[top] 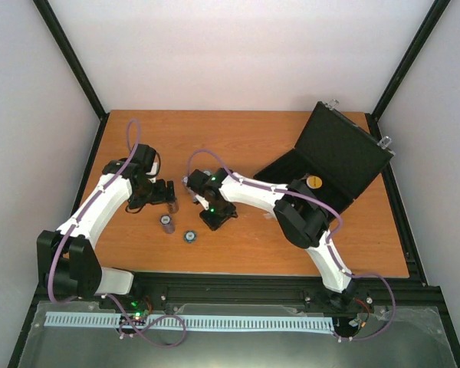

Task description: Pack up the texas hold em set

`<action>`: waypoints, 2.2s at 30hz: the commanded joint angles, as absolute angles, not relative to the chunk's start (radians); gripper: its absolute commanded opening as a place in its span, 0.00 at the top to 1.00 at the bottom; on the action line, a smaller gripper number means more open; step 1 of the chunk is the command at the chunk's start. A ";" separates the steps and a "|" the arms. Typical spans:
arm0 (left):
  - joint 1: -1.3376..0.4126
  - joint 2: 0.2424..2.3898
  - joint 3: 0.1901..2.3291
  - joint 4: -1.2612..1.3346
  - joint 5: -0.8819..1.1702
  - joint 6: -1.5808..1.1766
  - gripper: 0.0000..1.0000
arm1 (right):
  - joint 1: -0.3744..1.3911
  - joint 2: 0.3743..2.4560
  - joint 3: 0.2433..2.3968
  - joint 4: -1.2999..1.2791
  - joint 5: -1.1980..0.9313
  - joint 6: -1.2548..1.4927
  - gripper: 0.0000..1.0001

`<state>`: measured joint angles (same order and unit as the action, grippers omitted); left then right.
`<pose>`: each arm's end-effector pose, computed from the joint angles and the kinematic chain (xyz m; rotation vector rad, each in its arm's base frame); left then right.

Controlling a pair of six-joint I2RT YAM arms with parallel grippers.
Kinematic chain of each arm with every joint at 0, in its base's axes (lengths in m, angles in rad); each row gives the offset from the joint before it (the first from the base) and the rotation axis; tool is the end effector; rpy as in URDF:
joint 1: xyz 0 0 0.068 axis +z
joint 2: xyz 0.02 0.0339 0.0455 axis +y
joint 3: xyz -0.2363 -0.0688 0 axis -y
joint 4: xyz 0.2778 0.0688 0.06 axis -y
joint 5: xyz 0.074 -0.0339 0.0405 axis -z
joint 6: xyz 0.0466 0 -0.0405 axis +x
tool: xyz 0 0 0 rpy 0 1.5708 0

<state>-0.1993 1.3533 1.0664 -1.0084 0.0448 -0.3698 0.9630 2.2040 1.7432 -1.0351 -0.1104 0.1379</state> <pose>0.2792 -0.0585 0.2072 -0.2367 2.8749 -0.1743 0.2495 0.3677 0.1142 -1.2603 2.8635 0.2086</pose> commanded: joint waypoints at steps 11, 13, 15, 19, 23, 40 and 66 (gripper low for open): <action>-0.204 1.362 1.079 -0.987 0.044 -0.362 0.00 | 0.848 2.129 1.820 -1.113 -0.087 0.155 0.77; -0.203 1.363 1.078 -0.988 0.043 -0.362 0.01 | 0.820 2.119 1.822 -1.119 -0.082 0.156 0.77; -0.204 1.364 1.080 -0.986 0.043 -0.363 0.01 | 0.786 2.110 1.824 -1.124 -0.080 0.160 0.77; -0.204 1.364 1.110 -1.013 0.046 -0.360 0.01 | 0.718 2.090 1.837 -1.133 -0.078 0.165 0.77; -0.206 1.346 1.157 -1.039 0.096 -0.349 0.04 | 0.657 2.090 1.874 -1.159 -0.062 0.164 0.77; -0.544 1.522 1.268 -0.617 0.134 -0.497 0.08 | 0.474 2.197 2.170 -1.189 -0.173 0.321 0.77; -0.743 1.779 0.857 0.877 -0.146 -0.615 0.00 | 0.372 2.252 2.305 -1.169 -0.350 0.376 0.76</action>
<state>-0.6853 1.7264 0.8505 0.4950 -0.0441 -0.6544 0.3939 2.2581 2.2646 -1.1934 -0.2924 0.3527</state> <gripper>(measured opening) 0.997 0.423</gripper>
